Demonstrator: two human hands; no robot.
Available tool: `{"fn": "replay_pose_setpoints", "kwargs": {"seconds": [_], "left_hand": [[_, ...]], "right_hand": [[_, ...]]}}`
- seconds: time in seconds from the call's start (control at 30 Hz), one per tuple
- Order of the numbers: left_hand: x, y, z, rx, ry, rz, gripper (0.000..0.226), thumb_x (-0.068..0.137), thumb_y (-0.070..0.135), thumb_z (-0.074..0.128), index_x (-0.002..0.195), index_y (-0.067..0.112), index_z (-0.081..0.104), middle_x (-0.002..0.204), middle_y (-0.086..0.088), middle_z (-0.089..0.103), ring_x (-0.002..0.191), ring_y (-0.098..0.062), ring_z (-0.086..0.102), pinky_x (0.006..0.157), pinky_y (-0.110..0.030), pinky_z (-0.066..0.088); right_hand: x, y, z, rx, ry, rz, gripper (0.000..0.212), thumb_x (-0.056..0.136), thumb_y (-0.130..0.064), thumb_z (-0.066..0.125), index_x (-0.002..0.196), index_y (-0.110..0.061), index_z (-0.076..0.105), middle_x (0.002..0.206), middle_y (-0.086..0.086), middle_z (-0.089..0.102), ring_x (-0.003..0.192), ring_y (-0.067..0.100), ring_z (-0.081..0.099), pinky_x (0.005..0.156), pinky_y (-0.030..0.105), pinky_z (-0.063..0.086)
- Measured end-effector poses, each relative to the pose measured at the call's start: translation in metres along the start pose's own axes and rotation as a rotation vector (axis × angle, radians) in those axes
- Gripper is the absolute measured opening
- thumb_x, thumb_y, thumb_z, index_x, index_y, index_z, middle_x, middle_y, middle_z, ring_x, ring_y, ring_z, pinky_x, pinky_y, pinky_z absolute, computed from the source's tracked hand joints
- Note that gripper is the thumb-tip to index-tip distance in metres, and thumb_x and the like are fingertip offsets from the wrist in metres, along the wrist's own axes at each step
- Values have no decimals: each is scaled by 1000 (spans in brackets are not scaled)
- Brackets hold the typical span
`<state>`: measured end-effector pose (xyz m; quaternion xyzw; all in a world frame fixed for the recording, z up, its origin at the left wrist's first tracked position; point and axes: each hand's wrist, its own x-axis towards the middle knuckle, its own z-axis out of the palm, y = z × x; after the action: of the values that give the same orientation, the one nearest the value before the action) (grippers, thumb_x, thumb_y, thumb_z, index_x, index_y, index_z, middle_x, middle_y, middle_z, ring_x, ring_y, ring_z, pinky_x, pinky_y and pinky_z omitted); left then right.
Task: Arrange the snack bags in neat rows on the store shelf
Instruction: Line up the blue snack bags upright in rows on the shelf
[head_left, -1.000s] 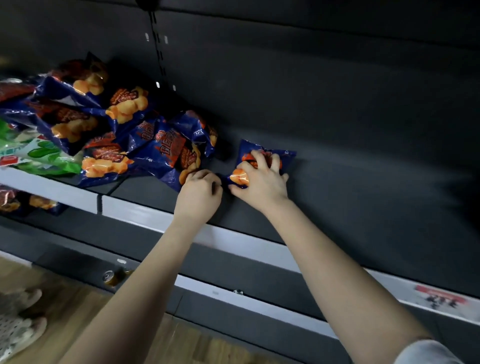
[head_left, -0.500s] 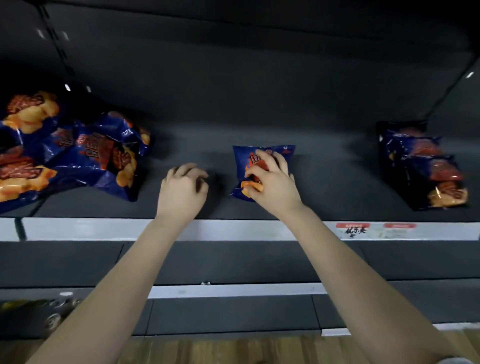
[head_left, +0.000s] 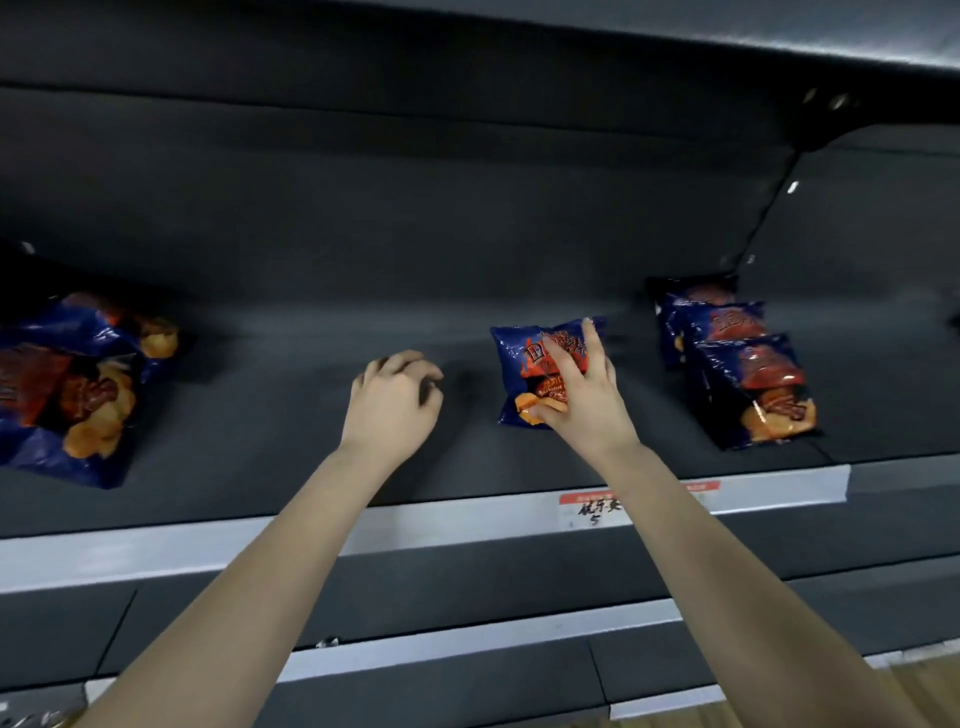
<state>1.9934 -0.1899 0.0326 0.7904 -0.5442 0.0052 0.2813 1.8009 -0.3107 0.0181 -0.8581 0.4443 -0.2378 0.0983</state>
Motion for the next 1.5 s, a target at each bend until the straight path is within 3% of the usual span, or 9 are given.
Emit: {"fn": "replay_pose_setpoints", "kwargs": {"seconds": [0.17, 0.27, 0.37, 0.5, 0.9, 1.03, 1.23, 1.33, 1.5], "left_hand": [[20, 54, 34, 3, -56, 27, 29, 91, 21, 46, 115, 24, 62, 135, 4, 49, 123, -26, 42, 103, -37, 30], [26, 79, 55, 9, -96, 16, 29, 91, 23, 45, 116, 26, 60, 137, 5, 48, 124, -25, 42, 104, -37, 29], [29, 96, 72, 28, -152, 8, 31, 92, 25, 45, 120, 26, 58, 140, 4, 45, 126, -25, 40, 105, -38, 28], [37, 109, 89, 71, -187, -15, 34, 92, 27, 45, 125, 25, 54, 141, 2, 43, 127, -27, 39, 106, -38, 27], [38, 102, 113, 69, -101, -109, 35, 97, 29, 38, 127, 26, 54, 142, 6, 45, 134, -18, 33, 113, -36, 17], [39, 95, 111, 37, -35, -169, 31, 93, 22, 43, 120, 24, 60, 133, 5, 54, 128, -19, 40, 111, -34, 24], [41, 96, 113, 48, -11, -190, 30, 91, 19, 45, 116, 24, 60, 129, 4, 56, 126, -21, 41, 108, -35, 25], [43, 96, 114, 54, -4, -198, 29, 90, 19, 46, 116, 24, 60, 128, 4, 56, 125, -22, 41, 108, -35, 26], [43, 97, 114, 60, 3, -190, 30, 90, 17, 46, 117, 22, 59, 127, 3, 57, 124, -22, 42, 108, -35, 27]], "right_hand": [[6, 56, -22, -64, -15, 34, 81, 83, -29, 70, 148, -32, 22, 158, 3, 3, 139, 35, 21, 109, 47, 33], [11, 76, -29, 146, -22, 199, 110, 76, -31, 78, 151, -28, -2, 158, 8, -9, 139, 34, 28, 104, 40, 38], [19, 88, -27, 268, -55, 310, 125, 71, -36, 81, 150, -22, -15, 155, 15, 12, 134, 31, 36, 102, 38, 38], [31, 95, -20, 249, -32, 264, 123, 72, -39, 80, 150, -22, -14, 142, 15, 35, 126, 31, 42, 100, 46, 42], [72, 119, -21, 256, -44, 281, 108, 80, -34, 74, 150, -29, -8, 154, 7, 21, 125, 29, 46, 88, 44, 47], [79, 122, -20, 355, -43, 304, 110, 77, -31, 77, 150, -32, -5, 151, 7, 23, 128, 31, 42, 94, 47, 43], [68, 113, -10, 207, 38, 225, 94, 88, -27, 65, 152, -22, -4, 158, 13, -10, 140, 35, 24, 98, 42, 43], [68, 110, -3, 31, 38, 78, 78, 92, -21, 53, 152, -24, 3, 157, 14, -18, 145, 36, -7, 116, 50, 19], [70, 115, -1, -135, -31, 5, 69, 95, -46, 38, 150, -36, -1, 157, 3, -23, 142, 35, -22, 111, 63, -1]]}}
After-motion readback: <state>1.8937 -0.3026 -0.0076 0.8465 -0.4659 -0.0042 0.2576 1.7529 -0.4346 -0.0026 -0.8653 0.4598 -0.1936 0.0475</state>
